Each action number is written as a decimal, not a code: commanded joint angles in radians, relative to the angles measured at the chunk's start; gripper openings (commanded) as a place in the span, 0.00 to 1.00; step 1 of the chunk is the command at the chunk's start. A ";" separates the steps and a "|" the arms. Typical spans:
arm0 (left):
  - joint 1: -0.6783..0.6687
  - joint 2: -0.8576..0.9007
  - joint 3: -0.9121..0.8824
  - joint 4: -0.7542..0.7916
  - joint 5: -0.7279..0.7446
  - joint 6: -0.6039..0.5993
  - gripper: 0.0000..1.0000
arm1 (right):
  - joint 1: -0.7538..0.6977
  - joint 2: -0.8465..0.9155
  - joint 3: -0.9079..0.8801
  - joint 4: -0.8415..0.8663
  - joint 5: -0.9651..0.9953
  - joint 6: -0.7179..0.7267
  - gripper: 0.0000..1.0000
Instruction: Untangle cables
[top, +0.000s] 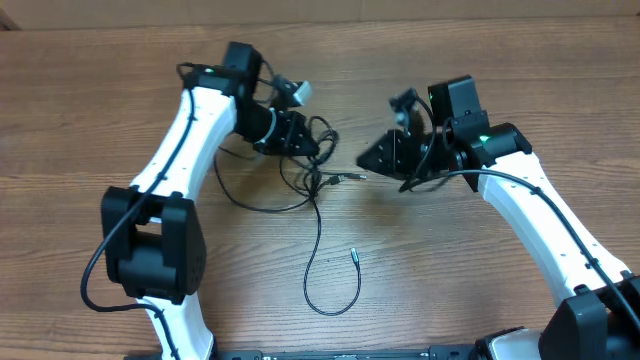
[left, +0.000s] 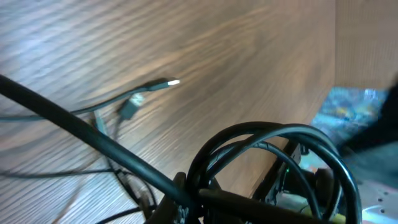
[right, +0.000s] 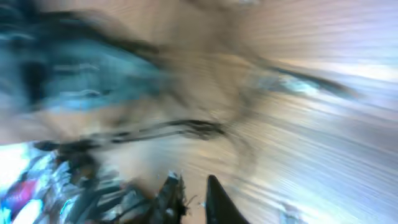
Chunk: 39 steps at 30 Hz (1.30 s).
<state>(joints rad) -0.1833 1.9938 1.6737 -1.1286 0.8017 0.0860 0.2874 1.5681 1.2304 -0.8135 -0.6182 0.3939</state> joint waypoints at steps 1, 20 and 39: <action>0.050 -0.049 0.000 -0.024 0.091 0.087 0.04 | -0.009 -0.010 0.021 -0.050 0.361 0.122 0.21; 0.002 -0.070 0.000 -0.116 0.612 0.337 0.07 | -0.006 -0.010 0.021 0.249 -0.372 -0.059 0.39; -0.025 -0.070 0.000 -0.019 0.732 0.277 0.17 | 0.054 -0.010 0.021 0.259 -0.365 -0.067 0.04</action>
<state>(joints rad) -0.2035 1.9549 1.6730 -1.1492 1.4647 0.3702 0.3359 1.5658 1.2312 -0.5510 -1.0096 0.3328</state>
